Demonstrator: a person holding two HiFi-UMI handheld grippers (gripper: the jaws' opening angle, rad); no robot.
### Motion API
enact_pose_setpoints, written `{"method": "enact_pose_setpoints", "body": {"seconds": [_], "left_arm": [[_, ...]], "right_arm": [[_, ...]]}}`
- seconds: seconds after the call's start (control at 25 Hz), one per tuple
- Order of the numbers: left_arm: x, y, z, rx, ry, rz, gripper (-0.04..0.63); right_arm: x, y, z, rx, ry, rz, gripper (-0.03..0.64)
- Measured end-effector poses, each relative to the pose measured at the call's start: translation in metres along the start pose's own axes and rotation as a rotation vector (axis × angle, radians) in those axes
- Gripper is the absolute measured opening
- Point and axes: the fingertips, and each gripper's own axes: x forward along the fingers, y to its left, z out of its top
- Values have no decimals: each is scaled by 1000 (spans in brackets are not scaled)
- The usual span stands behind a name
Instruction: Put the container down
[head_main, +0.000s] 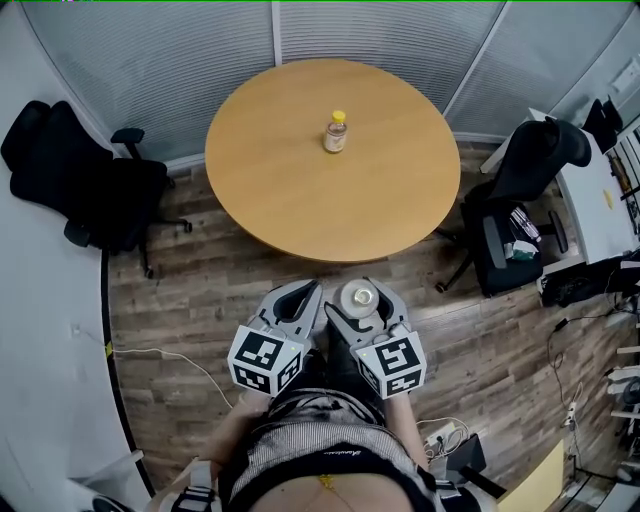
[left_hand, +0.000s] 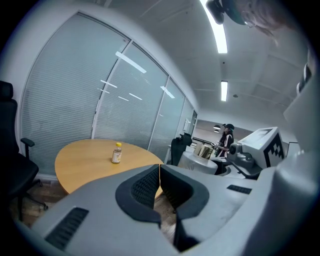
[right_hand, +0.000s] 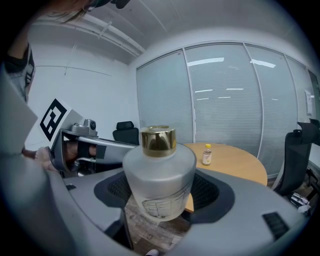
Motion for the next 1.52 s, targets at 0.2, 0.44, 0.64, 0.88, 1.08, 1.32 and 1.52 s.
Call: {"method": "enact_pose_setpoints", "body": {"seconds": [0.2, 0.44, 0.64, 0.88, 1.08, 1.32, 1.52], "left_arm": [[27, 0, 12, 37, 0, 29, 20], [64, 8, 33, 17, -23, 61, 20], [92, 12, 45, 14, -25, 77, 20], [115, 18, 51, 7, -19, 108, 20], [134, 20, 58, 5, -20, 128, 20], [154, 20, 62, -2, -19, 170, 20], [167, 22, 62, -20, -24, 209, 20]], "right_arm": [[8, -26, 8, -11, -1, 22, 350], [23, -66, 28, -39, -8, 46, 350], [36, -92, 37, -51, -6, 73, 350], [50, -113, 45, -48, -12, 115, 350], [56, -133, 50, -67, -17, 140, 350], [63, -157, 54, -83, -15, 174, 350], [68, -169, 56, -107, -7, 212, 350]]}}
